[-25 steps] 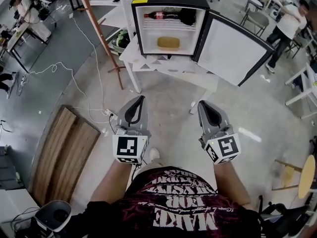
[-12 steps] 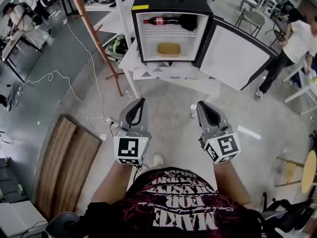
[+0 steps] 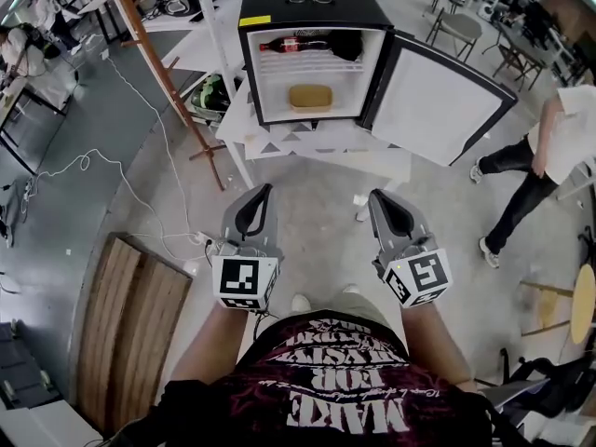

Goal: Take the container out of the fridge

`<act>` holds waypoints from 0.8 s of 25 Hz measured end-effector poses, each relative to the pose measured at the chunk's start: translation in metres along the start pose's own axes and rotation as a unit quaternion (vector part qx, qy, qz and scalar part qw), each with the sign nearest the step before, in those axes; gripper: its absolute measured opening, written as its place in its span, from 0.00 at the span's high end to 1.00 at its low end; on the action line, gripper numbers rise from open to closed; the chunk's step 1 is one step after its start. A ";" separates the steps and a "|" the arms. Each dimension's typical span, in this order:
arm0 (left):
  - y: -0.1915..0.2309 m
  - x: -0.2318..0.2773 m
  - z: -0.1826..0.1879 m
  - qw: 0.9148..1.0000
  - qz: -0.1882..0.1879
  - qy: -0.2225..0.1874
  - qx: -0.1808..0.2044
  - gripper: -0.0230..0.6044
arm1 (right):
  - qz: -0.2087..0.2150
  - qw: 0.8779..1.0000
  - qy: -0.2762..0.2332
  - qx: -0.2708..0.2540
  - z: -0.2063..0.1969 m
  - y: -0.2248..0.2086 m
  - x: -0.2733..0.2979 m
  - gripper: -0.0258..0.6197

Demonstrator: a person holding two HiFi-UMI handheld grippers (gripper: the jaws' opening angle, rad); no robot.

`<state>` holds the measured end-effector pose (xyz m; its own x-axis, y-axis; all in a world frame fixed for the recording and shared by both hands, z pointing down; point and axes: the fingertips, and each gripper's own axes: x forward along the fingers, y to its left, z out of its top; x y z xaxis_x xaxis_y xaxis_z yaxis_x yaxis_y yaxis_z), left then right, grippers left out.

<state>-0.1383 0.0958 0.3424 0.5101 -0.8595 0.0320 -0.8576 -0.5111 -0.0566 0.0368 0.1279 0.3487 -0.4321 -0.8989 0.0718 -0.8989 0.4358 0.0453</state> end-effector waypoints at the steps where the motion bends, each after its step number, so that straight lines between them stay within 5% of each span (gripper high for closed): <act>1: 0.001 0.002 0.000 1.000 -0.002 0.000 -0.001 0.96 | -0.002 1.000 -0.002 0.000 0.002 -0.001 0.001 0.92; 20: 0.037 0.022 -0.009 0.999 0.035 0.012 -0.005 0.96 | 0.023 1.000 0.000 -0.007 -0.002 -0.016 0.046 0.92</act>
<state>-0.1596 0.0578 0.3498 0.4479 -0.8925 0.0531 -0.8915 -0.4503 -0.0492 0.0309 0.0794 0.3535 -0.4732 -0.8778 0.0742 -0.8769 0.4775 0.0562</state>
